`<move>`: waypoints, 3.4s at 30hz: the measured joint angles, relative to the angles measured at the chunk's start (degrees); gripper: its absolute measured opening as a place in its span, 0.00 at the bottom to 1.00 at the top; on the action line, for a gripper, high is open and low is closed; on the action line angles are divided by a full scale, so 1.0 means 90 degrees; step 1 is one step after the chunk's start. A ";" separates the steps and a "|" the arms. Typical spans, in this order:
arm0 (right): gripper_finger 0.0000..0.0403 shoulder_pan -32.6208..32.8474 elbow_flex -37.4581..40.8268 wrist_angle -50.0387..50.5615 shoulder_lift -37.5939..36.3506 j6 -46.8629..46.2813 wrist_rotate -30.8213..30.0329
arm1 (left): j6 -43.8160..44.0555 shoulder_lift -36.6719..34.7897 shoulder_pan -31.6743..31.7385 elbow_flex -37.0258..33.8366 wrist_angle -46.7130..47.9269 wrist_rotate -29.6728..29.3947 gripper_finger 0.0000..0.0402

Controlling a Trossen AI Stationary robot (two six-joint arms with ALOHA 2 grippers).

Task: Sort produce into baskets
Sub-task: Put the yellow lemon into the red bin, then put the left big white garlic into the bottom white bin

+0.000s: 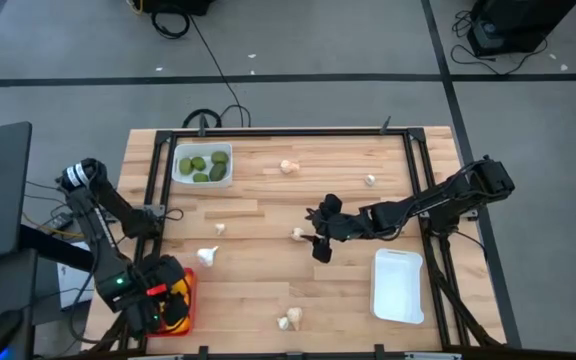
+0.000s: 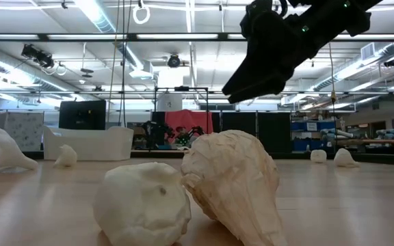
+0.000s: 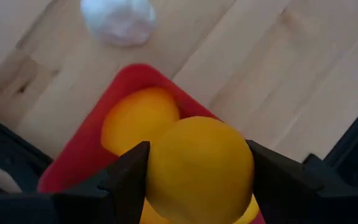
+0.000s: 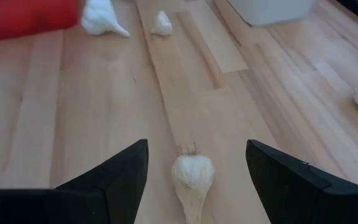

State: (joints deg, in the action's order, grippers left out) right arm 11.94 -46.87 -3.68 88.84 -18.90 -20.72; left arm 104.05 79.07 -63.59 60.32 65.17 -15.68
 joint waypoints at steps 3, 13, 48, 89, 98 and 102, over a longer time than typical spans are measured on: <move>0.69 -0.0002 0.0000 -0.0258 0.0000 0.0257 0.0220 | 0.0015 0.0002 -0.0068 -0.0179 -0.0371 0.0071 0.65; 0.69 -0.0017 0.0000 -0.0971 0.0000 0.0701 0.0601 | 0.0071 0.0002 -0.0073 -0.0578 -0.0744 0.0158 0.71; 0.69 -0.0289 0.0000 -0.0798 0.0000 -0.0288 0.0652 | 0.0301 -0.0005 0.0321 0.0283 0.1241 -0.0891 0.64; 0.69 -0.0119 0.0500 -0.0960 0.0005 -0.0484 0.0652 | -0.4029 -0.0066 0.3528 -0.1869 -0.1267 0.1006 0.86; 0.69 -0.0119 0.0593 -0.0971 0.0005 -0.0601 0.0652 | -0.4544 -0.0066 0.3562 -0.2099 -0.2000 0.0415 0.61; 0.69 -0.0118 0.0593 -0.1189 0.0005 -0.0763 0.0652 | -0.4855 -0.0066 0.3565 -0.2099 -0.2442 0.0182 0.49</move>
State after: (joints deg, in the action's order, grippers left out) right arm 10.88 -41.54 -14.38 88.88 -25.76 -14.85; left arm 60.36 78.48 -31.51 41.43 43.19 -14.05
